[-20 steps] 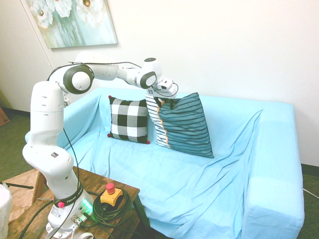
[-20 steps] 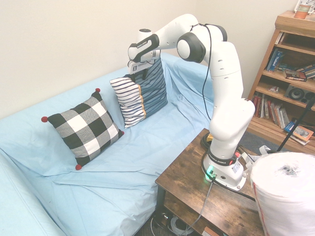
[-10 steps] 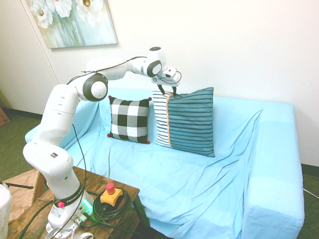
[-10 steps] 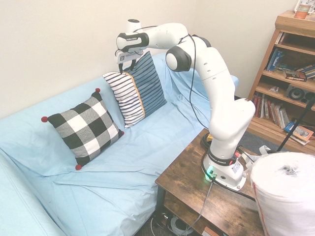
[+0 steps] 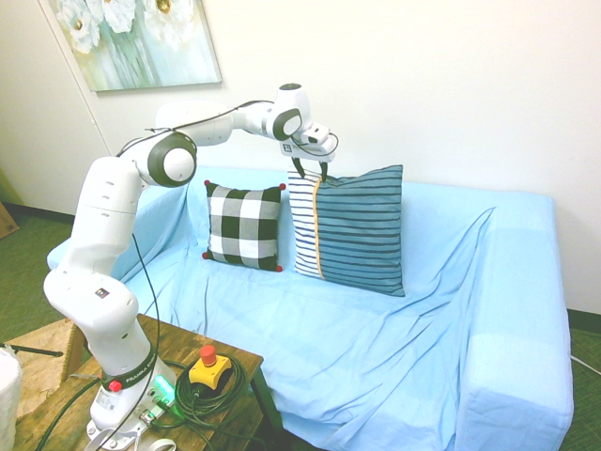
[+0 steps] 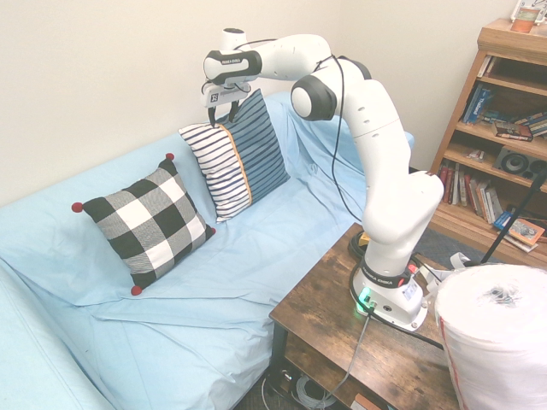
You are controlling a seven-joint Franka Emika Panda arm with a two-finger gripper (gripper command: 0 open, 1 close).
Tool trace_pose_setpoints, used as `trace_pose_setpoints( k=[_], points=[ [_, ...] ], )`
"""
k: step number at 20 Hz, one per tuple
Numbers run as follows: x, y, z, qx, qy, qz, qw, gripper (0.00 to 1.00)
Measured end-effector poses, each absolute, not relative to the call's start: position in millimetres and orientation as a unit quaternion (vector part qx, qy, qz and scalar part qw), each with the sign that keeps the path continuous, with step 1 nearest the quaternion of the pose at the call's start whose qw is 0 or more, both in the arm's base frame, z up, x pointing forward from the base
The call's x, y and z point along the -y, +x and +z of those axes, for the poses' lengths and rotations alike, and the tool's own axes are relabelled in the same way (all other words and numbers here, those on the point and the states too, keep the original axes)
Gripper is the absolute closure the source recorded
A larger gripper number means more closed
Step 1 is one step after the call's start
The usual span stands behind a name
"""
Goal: Lift the pillow
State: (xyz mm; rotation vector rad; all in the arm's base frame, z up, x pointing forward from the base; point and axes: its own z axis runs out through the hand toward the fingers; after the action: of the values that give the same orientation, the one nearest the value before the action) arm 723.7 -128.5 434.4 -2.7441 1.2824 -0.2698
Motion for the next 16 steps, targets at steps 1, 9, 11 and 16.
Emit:
trace_pose_setpoints(
  k=[1,9,11,16],
  points=[
    [113.6,716.8,436.8,-0.419,-0.903,-0.081,0.044,0.00],
    [24.3,655.2,401.9,-0.424,-0.905,-0.041,-0.003,0.00],
    [18.7,634.7,392.3,-0.429,-0.903,-0.035,-0.005,0.00],
    [16.2,578.6,369.7,-0.442,-0.897,-0.028,0.000,0.00]
  ],
)
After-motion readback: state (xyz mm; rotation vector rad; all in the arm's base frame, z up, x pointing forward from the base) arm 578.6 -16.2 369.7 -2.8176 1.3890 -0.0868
